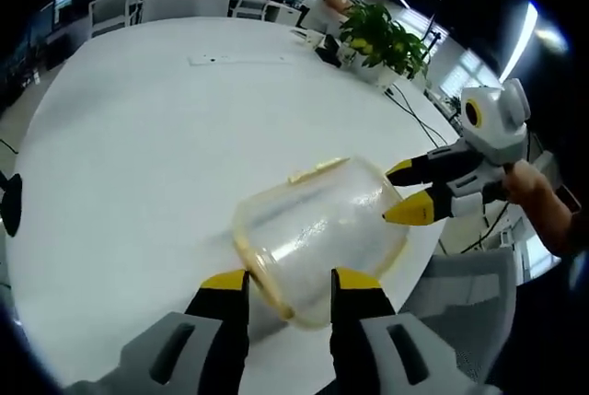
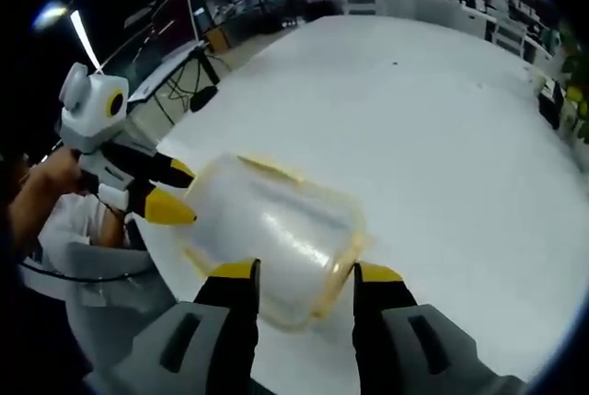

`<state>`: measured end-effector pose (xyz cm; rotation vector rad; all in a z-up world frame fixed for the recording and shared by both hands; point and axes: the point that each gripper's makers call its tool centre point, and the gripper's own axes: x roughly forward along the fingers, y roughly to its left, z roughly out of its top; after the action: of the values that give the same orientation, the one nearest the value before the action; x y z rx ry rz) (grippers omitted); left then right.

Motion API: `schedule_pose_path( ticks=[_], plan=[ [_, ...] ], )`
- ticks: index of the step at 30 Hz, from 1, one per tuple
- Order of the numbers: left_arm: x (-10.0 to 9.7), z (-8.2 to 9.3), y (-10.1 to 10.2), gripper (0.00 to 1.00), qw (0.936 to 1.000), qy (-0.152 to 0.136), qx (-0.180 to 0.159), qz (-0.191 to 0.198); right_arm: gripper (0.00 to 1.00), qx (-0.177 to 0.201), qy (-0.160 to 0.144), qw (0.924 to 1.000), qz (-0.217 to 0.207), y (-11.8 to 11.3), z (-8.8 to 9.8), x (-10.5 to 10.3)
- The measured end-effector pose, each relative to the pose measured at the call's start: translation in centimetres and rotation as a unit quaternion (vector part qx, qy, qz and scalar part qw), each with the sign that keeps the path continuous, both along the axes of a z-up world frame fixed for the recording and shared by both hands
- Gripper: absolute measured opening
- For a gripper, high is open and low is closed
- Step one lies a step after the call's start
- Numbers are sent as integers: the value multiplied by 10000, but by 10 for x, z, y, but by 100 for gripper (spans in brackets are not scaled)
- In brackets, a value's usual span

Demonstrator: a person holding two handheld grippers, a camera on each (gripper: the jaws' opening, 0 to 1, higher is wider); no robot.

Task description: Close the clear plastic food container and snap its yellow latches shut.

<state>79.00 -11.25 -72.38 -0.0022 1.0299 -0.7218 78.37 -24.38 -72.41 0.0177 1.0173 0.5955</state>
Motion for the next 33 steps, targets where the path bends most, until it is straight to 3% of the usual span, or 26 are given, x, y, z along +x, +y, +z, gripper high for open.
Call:
schedule_pose_path(
  ticks=[12, 25, 28, 33],
  plan=[
    [-12, -1, 3, 28, 9999, 91, 43, -105, 37, 95, 55, 9999, -56, 2, -1, -16],
    [-14, 0, 3, 29, 9997, 156, 174, -108, 38, 284, 119, 9995, -35, 1, -1, -18],
    [-14, 1, 3, 29, 9995, 129, 233, -159, 38, 285, 115, 9995, 40, 1, -1, -19],
    [-17, 2, 3, 29, 9987, 47, 323, -380, 36, 103, -21, 9986, 510, -1, 1, -24]
  ],
)
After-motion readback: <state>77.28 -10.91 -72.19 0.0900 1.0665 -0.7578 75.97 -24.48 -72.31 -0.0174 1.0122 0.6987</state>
